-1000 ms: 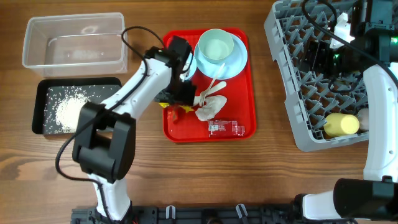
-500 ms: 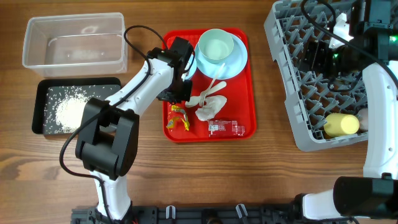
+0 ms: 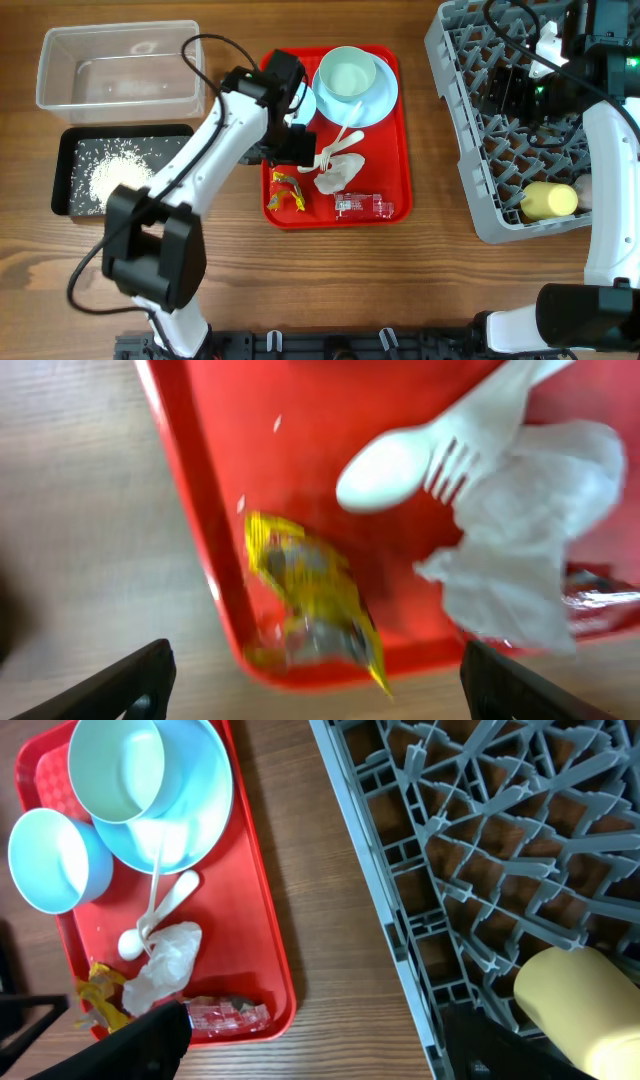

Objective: Sort waste into correct bins and load items into the dishwasher rack
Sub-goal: 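Reach the left gripper to the yellow snack wrapper and grasp it, then carry the yellow wrapper with the left gripper and drop it in the clear bin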

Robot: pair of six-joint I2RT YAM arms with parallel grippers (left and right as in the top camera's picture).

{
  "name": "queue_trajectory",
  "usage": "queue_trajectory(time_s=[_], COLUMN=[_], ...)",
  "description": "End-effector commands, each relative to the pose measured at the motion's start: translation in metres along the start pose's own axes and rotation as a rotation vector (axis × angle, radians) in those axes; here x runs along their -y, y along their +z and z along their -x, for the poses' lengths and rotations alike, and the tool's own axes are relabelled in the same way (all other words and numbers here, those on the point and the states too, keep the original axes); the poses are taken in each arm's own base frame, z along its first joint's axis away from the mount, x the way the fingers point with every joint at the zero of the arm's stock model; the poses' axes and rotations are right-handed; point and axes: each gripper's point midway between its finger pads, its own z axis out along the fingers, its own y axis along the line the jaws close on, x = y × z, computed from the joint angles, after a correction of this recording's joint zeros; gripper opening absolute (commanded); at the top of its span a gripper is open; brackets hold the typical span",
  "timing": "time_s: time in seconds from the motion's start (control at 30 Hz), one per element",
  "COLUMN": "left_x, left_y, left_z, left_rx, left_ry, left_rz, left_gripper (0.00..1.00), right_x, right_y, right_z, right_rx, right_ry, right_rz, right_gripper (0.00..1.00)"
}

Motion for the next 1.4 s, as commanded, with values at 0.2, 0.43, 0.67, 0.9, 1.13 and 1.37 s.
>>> queue_trajectory(time_s=[0.2,0.43,0.67,0.9,1.13,1.37], left_x=[0.033,0.017,0.014,0.016,0.011,-0.014], left_y=[0.027,0.045,0.065,0.068,0.054,-0.036], left_z=[-0.029,-0.031,-0.034,-0.030,-0.023,0.018], left_rx=[-0.031,0.009,0.022,0.044,0.050,0.184], left_ry=[-0.103,-0.172,-0.190,-0.190,-0.213,-0.246], left_rz=[0.021,0.114,0.107,0.092,0.082,0.030], left_gripper=[0.87,0.80,0.71,0.18,0.04,0.04], right_x=[0.001,0.001,0.001,0.001,0.001,0.002], right_y=[0.011,0.011,0.011,0.011,0.011,0.011], right_z=[-0.002,-0.003,-0.003,-0.003,-0.003,-0.003], right_rx=[-0.032,-0.037,-0.038,-0.038,-0.037,-0.036], right_ry=[-0.015,-0.015,-0.015,-0.015,-0.016,-0.016], right_rz=[0.002,0.001,0.001,0.001,0.000,-0.007], right_gripper=[0.86,0.86,0.86,0.86,0.87,0.87])
